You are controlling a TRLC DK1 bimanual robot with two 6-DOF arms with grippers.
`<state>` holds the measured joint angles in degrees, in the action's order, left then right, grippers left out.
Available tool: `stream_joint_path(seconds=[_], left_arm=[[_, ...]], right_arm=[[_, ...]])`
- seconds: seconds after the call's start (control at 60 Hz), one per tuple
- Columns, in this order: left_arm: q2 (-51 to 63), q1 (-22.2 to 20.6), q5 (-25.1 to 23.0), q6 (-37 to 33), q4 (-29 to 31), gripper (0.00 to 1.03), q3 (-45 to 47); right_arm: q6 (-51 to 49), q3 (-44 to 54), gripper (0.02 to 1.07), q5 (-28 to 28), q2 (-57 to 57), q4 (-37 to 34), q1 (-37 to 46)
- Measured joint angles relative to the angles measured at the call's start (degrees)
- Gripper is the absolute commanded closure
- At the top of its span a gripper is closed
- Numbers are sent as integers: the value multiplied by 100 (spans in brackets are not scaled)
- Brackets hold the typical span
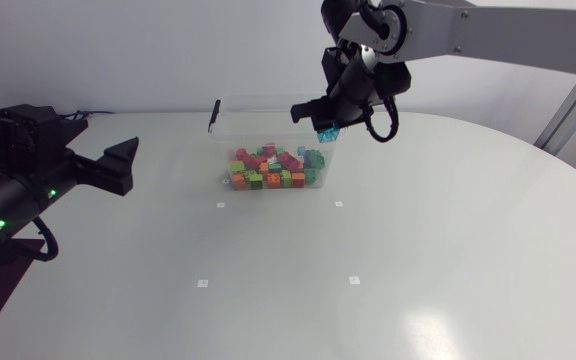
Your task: Place the duplo bricks in the container
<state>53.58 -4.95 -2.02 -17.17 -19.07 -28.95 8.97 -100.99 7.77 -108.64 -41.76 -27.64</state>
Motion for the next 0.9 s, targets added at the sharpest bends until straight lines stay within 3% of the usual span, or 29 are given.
stream_joint_path(seconds=[0.267,0.617,0.65,0.75,0.8,0.9], left_arm=[[-535,35,-2,4,-17,4,365],[-1187,55,-4,50,-17,4,988],[-1266,79,-4,50,-17,4,1021],[-1480,184,-4,50,-15,4,1069],[-1591,236,-2,52,-11,4,1071],[-1797,271,-4,55,-2,4,1147]], right_arm=[[-94,-636,68,66,-136,481,-52],[-326,-1384,67,138,-1220,1045,-83],[-341,-1467,60,149,-1320,1060,-83],[-382,-1779,15,160,-1622,1025,-83],[-398,-1917,7,201,-1749,1023,-85],[-455,-2031,7,348,-1847,1025,-125]])
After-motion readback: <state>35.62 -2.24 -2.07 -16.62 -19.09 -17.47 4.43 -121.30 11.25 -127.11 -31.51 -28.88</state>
